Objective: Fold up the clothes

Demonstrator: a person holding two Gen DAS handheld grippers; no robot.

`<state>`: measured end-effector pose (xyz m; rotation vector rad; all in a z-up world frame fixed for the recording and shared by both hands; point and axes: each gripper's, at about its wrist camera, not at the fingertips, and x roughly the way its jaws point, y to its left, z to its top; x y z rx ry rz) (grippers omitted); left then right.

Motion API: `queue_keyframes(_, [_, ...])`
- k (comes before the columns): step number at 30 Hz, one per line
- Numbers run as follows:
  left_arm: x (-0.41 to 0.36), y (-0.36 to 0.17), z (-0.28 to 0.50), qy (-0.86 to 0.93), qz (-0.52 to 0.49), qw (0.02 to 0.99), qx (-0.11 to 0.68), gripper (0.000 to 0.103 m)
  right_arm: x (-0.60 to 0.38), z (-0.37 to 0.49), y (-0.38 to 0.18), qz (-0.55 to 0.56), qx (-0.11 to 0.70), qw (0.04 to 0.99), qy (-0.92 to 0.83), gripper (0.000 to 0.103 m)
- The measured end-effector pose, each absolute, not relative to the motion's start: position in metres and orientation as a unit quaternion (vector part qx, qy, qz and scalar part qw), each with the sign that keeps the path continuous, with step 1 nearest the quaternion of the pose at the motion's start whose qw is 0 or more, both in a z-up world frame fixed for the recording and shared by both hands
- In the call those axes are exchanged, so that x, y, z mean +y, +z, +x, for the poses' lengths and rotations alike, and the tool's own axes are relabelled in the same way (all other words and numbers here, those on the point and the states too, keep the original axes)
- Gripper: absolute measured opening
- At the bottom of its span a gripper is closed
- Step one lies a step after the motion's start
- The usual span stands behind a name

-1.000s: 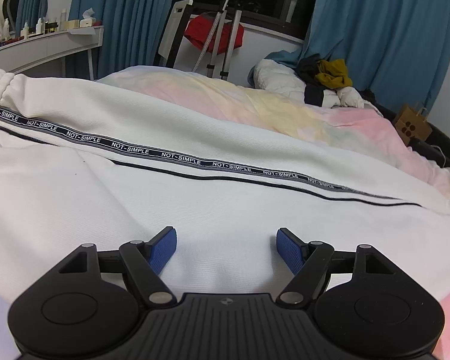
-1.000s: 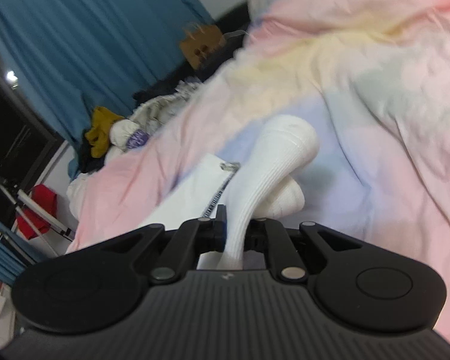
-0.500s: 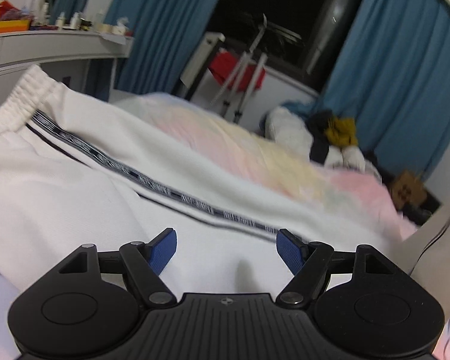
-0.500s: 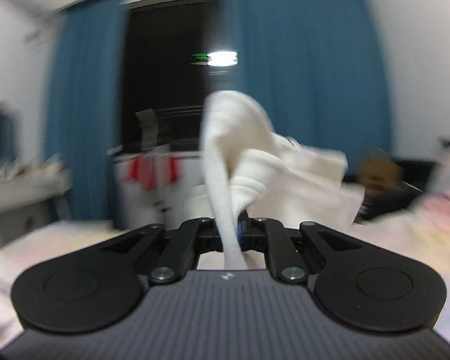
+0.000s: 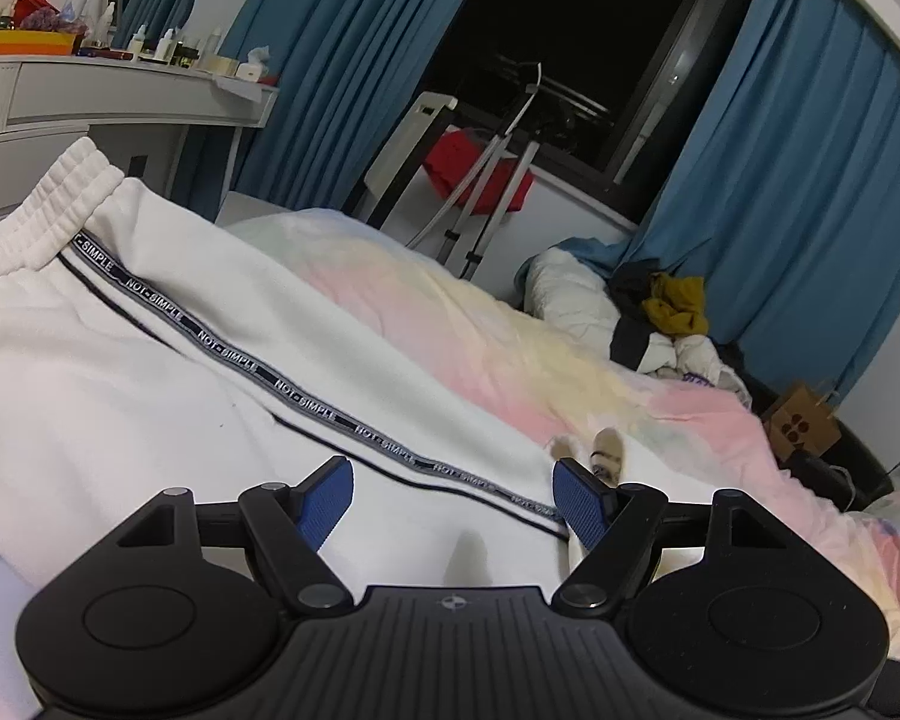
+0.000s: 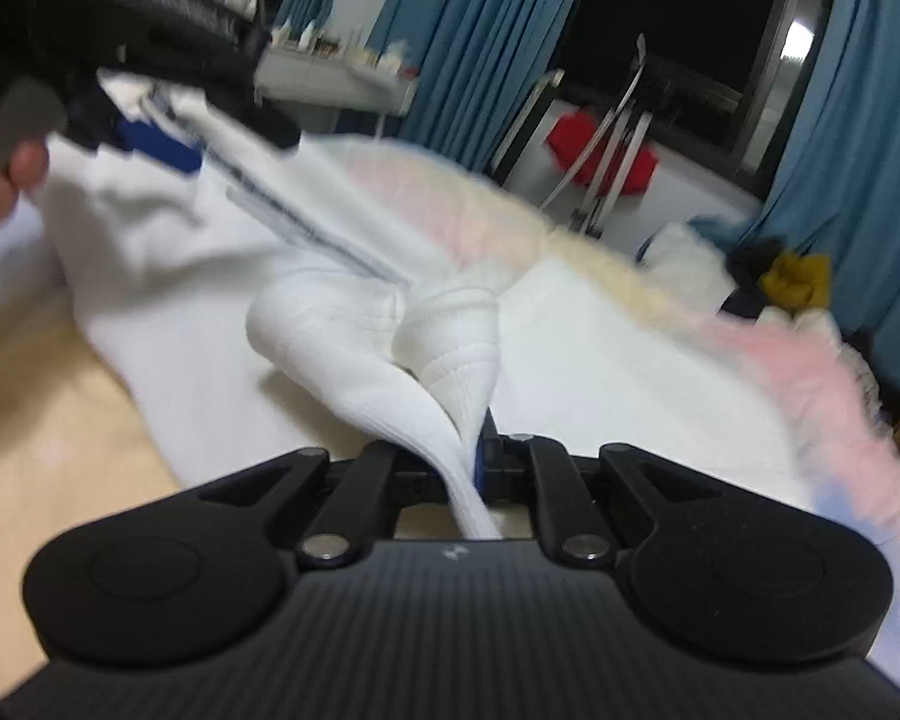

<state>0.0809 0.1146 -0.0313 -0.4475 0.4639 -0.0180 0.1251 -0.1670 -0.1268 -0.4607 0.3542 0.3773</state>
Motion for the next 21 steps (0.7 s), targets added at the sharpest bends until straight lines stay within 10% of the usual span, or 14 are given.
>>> queue_keyframes(15, [0.108, -0.032, 0.078, -0.053, -0.227, 0.948, 0.215, 0.075, -0.153, 0.130, -0.136, -0.157, 0.224, 0.940, 0.204, 0.013])
queue_keyframes(21, [0.104, -0.031, 0.072, -0.104, -0.242, 0.943, 0.203, 0.076, -0.185, 0.124, -0.111, -0.024, 0.274, 0.933, 0.233, 0.050])
